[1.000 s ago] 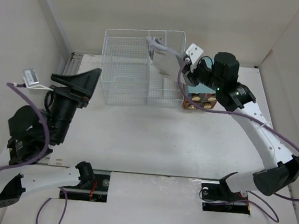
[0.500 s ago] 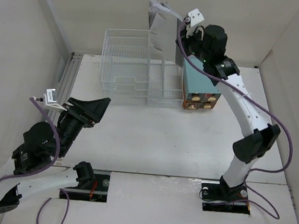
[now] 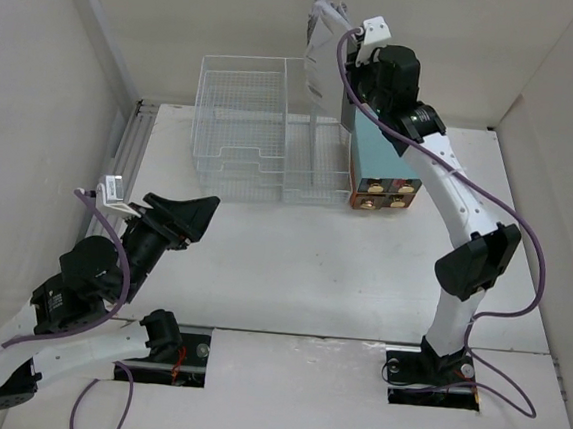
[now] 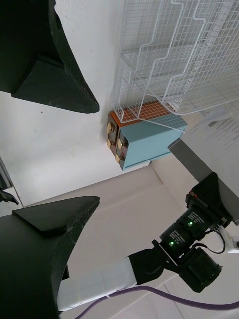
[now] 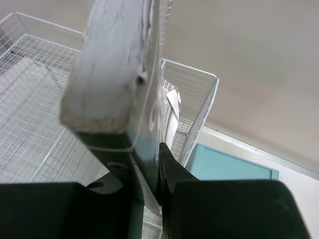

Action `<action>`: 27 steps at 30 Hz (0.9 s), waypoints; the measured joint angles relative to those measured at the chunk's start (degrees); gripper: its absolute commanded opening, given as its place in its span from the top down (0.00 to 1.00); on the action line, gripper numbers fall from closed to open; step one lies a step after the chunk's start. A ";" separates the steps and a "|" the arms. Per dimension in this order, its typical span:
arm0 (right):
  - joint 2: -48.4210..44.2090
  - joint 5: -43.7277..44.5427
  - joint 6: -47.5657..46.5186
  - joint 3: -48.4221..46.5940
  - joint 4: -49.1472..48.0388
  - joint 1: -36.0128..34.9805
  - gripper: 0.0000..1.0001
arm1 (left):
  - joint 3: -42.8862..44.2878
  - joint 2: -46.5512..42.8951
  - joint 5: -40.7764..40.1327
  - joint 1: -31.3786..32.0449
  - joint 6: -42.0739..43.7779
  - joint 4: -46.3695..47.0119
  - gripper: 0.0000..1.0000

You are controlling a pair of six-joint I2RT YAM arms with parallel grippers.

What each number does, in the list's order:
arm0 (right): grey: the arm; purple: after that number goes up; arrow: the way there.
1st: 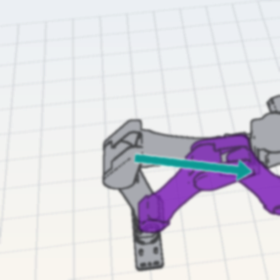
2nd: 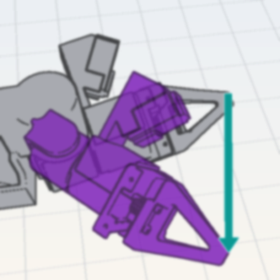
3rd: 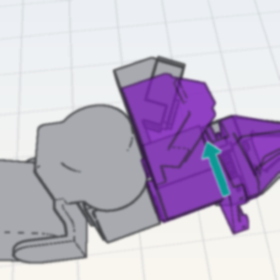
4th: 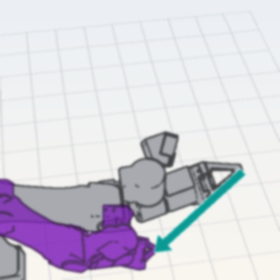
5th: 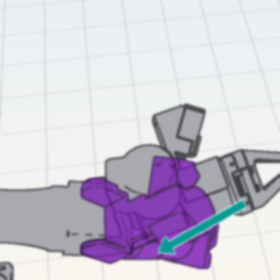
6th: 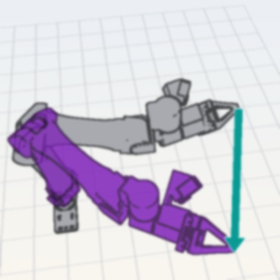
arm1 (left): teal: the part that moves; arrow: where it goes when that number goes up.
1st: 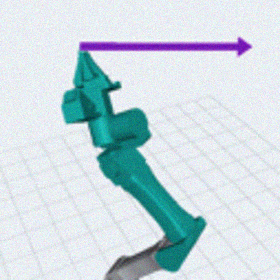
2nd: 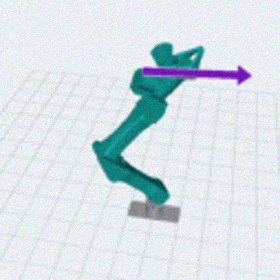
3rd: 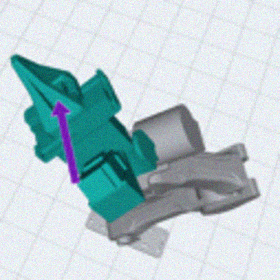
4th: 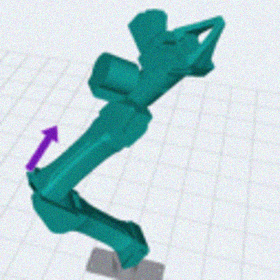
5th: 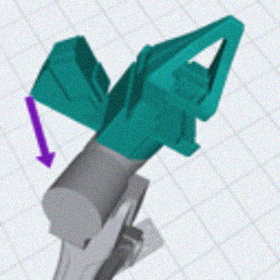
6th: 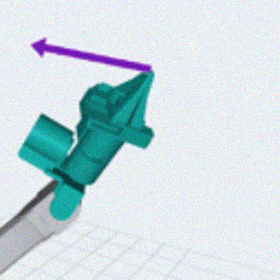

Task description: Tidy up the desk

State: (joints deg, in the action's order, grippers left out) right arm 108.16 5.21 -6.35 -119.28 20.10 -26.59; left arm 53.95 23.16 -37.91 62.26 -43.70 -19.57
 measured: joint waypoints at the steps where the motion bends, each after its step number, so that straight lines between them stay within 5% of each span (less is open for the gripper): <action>1: 0.00 0.20 0.22 -0.26 0.04 0.00 1.00 | 0.00 0.00 0.00 0.00 0.04 0.00 0.36; 27: -1.70 2.60 0.57 -1.57 0.94 0.00 1.00 | -1.53 -2.08 0.00 0.00 0.00 -1.49 0.36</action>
State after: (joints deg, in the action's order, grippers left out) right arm 106.45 7.81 -5.78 -120.86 21.04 -26.59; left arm 52.42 21.08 -37.91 62.26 -43.70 -21.06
